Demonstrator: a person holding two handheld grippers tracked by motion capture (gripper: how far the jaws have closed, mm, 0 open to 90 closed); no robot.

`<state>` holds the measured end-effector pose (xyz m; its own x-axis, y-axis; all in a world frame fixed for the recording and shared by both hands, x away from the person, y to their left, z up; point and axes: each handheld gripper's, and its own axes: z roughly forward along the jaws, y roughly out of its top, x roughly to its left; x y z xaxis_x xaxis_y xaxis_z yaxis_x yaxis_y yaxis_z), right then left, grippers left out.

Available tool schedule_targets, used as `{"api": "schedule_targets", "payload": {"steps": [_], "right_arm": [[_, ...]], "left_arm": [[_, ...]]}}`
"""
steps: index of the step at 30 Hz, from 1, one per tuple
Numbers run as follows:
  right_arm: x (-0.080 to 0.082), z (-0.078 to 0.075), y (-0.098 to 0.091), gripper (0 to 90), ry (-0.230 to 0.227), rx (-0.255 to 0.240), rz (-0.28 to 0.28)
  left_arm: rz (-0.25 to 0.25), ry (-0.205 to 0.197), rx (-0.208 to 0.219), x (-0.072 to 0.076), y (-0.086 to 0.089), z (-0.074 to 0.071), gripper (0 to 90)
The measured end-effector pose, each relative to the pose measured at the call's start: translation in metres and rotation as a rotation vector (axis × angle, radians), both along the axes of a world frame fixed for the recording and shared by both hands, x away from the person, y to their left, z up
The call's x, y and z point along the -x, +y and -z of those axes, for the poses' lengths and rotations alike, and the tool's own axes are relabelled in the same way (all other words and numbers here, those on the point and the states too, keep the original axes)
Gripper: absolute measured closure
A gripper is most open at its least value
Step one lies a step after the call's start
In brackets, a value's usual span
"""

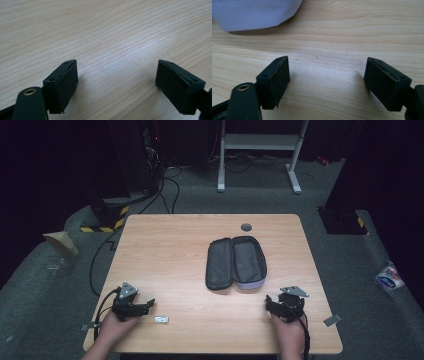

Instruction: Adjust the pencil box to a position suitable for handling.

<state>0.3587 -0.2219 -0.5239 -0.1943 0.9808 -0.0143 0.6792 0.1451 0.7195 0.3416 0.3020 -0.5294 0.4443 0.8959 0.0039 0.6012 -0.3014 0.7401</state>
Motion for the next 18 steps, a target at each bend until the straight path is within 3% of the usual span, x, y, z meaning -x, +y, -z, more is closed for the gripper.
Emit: {"api": "schedule_targets", "payload": {"steps": [7, 18], "right_arm": [[0.005, -0.001, 0.003, 25.3, -0.029, 0.028, -0.030], [0.011, -0.006, 0.006, 27.2, -0.064, 0.015, -0.045]], "left_arm": [[0.000, 0.000, -0.001, 0.000, 0.000, 0.000, 18.4], [0.000, 0.001, 0.000, 0.000, 0.000, 0.000, 18.3]]}}
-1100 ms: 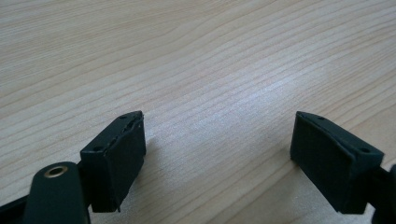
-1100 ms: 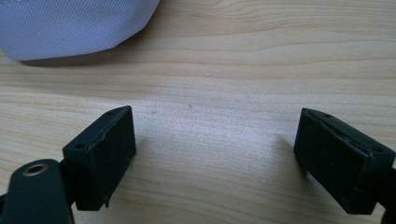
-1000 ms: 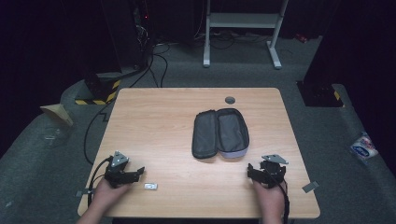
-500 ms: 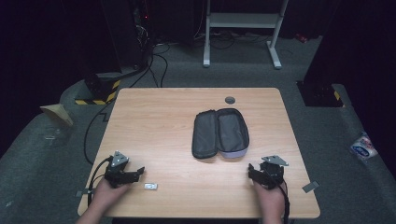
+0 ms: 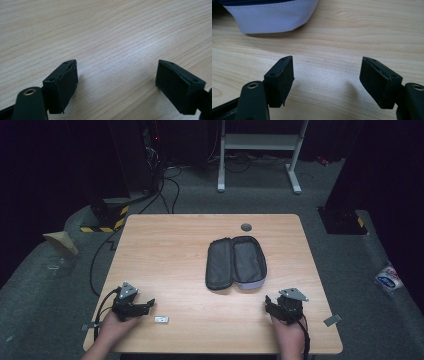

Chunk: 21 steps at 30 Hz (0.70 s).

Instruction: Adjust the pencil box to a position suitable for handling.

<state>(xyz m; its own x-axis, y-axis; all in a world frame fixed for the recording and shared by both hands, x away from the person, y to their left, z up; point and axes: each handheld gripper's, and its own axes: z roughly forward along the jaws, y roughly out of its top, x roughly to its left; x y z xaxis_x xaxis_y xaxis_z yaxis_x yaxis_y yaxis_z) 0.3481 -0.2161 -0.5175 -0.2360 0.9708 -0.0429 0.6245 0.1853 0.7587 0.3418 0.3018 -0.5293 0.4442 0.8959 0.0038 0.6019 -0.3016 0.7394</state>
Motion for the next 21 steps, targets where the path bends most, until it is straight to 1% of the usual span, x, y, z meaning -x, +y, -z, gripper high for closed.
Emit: {"api": "schedule_targets", "payload": {"steps": [6, 19, 21], "right_arm": [[0.003, -0.006, 0.006, 27.8, -0.029, 0.004, -0.023], [0.006, -0.012, 0.018, 28.2, -0.053, -0.006, -0.052], [0.006, -0.013, 0.020, 28.2, -0.060, -0.006, -0.059]], "left_arm": [[0.000, 0.000, 0.000, 0.000, 0.000, 0.000, 18.3], [-0.002, 0.001, -0.001, 0.000, 0.000, 0.000, 18.1], [-0.009, 0.001, 0.001, -0.001, 0.000, 0.000, 16.0]]}}
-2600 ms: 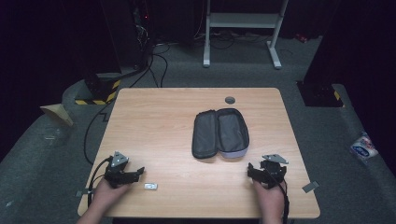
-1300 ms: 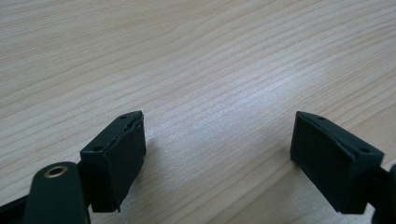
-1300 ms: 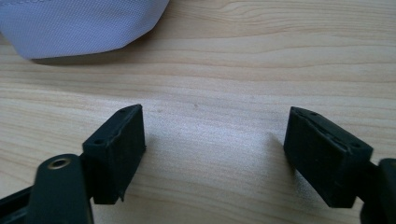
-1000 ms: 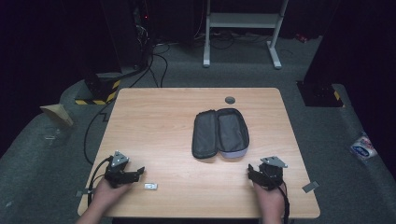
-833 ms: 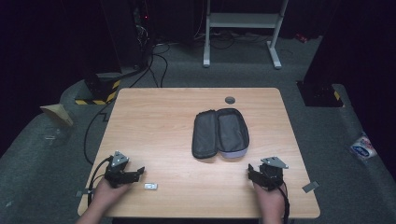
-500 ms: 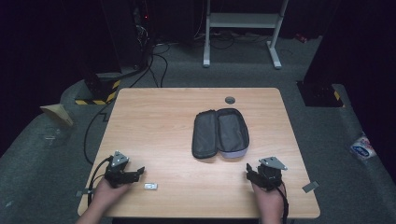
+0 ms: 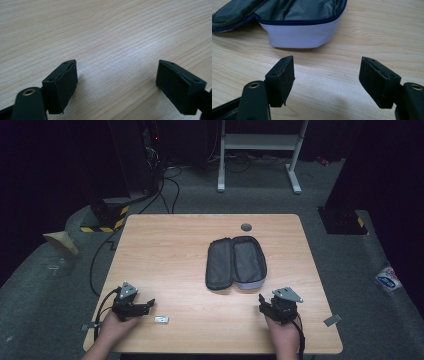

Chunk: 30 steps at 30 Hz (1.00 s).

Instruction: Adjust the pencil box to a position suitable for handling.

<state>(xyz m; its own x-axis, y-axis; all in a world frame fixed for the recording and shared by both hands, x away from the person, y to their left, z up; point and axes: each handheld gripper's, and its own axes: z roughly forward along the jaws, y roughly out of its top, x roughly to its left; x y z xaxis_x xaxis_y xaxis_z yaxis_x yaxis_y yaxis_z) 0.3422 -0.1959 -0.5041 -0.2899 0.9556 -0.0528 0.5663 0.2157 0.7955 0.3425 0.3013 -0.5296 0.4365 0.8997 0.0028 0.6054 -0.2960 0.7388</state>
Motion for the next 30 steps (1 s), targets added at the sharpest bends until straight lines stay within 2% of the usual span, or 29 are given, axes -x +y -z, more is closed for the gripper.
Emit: {"api": "schedule_targets", "payload": {"steps": [8, 15, 18, 19, 23, 24, 30], "right_arm": [[-0.005, -0.010, 0.003, 28.4, -0.024, -0.030, -0.008], [-0.018, -0.024, 0.005, 29.1, -0.048, -0.065, -0.011], [-0.031, -0.031, 0.007, 29.8, -0.049, -0.071, -0.010], [-0.031, -0.031, 0.007, 29.8, -0.049, -0.071, -0.010], [-0.050, -0.033, 0.010, 32.6, -0.034, -0.061, 0.002], [-0.050, -0.033, 0.010, 32.6, -0.034, -0.061, 0.002], [-0.065, -0.033, 0.011, 42.6, -0.028, -0.072, 0.015]], "left_arm": [[-0.010, 0.007, -0.002, -0.001, 0.000, 0.000, 14.1], [-0.029, 0.013, -0.007, -0.002, 0.000, 0.000, 9.7], [-0.032, 0.014, -0.007, -0.002, 0.000, 0.001, 9.1], [-0.032, 0.014, -0.007, -0.002, 0.000, 0.001, 9.0], [-0.033, 0.015, -0.010, -0.003, 0.000, 0.000, 8.8], [-0.032, 0.015, -0.010, -0.002, 0.000, 0.000, 8.8], [-0.033, 0.014, -0.007, -0.001, 0.000, 0.000, 9.4]]}}
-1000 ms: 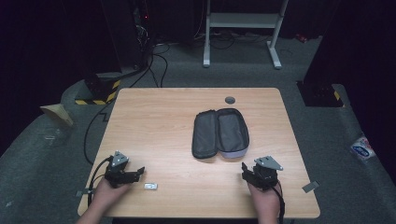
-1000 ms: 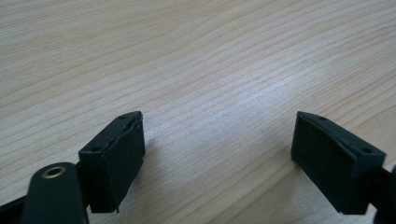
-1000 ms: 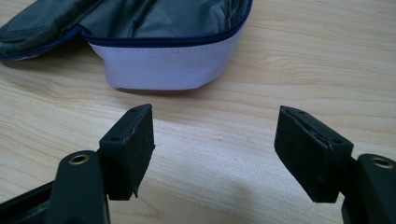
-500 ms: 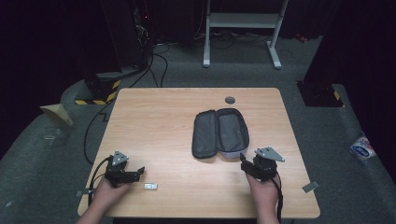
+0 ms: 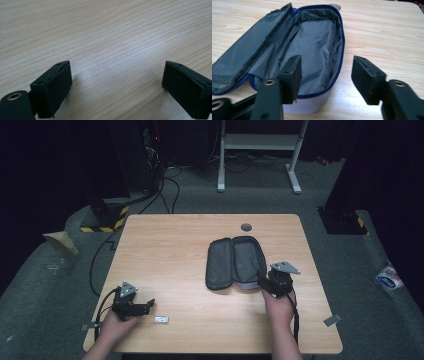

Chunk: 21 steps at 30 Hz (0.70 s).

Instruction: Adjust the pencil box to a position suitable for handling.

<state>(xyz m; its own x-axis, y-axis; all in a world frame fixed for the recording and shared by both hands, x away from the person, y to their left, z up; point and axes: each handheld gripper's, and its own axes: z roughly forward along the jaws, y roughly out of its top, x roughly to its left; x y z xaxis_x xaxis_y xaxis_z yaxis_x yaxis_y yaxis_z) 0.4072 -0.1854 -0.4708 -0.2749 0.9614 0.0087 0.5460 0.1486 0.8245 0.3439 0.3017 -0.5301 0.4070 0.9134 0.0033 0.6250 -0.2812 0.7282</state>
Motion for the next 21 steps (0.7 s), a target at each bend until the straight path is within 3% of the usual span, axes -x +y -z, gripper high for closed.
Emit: {"api": "schedule_targets", "payload": {"steps": [10, 21], "right_arm": [[-0.006, 0.013, -0.003, 64.0, 0.058, 0.007, 0.001], [0.016, 0.018, 0.006, 67.6, 0.042, -0.006, -0.030]], "left_arm": [[0.012, -0.004, -0.005, 0.001, 0.001, 0.000, 11.1], [0.020, -0.006, -0.001, 0.001, 0.000, 0.000, 13.0]]}}
